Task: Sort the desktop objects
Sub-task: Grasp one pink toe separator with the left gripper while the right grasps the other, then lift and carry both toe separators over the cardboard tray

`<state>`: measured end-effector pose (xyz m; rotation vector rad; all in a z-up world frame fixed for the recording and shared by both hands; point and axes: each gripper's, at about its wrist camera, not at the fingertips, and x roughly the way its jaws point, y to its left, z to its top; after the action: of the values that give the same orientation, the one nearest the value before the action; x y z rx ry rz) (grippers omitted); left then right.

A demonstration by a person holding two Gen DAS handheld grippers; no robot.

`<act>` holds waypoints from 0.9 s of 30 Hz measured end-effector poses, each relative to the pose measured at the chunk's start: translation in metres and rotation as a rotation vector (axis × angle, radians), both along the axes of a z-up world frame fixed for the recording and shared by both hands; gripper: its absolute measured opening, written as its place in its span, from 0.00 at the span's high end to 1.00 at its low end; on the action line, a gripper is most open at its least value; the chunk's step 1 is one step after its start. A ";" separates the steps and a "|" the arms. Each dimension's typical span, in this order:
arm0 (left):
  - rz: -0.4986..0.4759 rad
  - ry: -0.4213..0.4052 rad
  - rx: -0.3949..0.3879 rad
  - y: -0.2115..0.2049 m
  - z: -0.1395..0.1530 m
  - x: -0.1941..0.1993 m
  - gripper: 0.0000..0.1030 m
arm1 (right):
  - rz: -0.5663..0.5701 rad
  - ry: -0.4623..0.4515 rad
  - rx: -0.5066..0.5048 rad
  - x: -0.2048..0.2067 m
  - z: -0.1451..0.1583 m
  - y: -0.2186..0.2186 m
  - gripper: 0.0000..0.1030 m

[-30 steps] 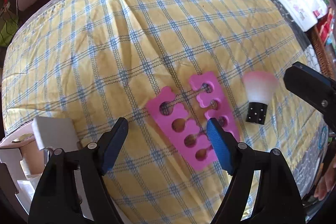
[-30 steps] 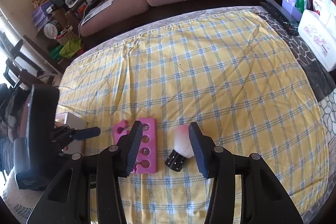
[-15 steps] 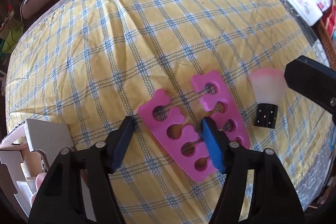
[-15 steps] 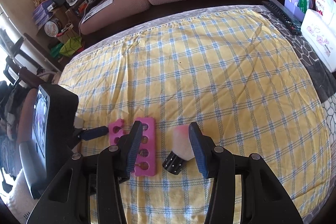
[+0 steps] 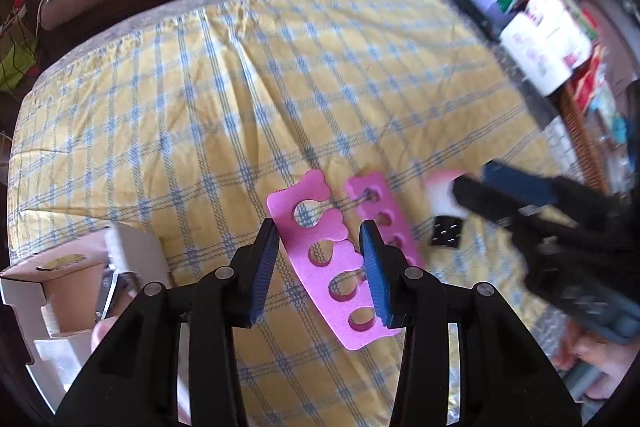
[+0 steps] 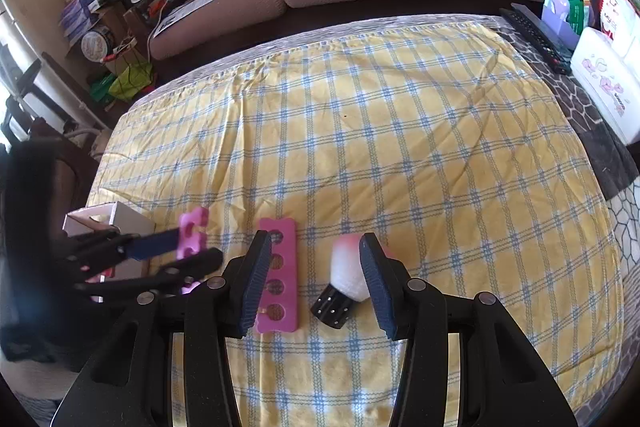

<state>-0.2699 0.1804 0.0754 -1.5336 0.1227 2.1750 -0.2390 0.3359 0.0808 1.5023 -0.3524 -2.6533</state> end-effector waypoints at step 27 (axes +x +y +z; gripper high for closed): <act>-0.456 0.150 -0.429 -0.156 0.019 -0.006 0.62 | 0.272 -0.101 0.225 -0.018 -0.028 -0.080 0.70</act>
<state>-0.2759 0.0242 0.0939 -1.3714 0.9447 1.9602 -0.2571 0.2562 0.0523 1.6155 0.1430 -2.4734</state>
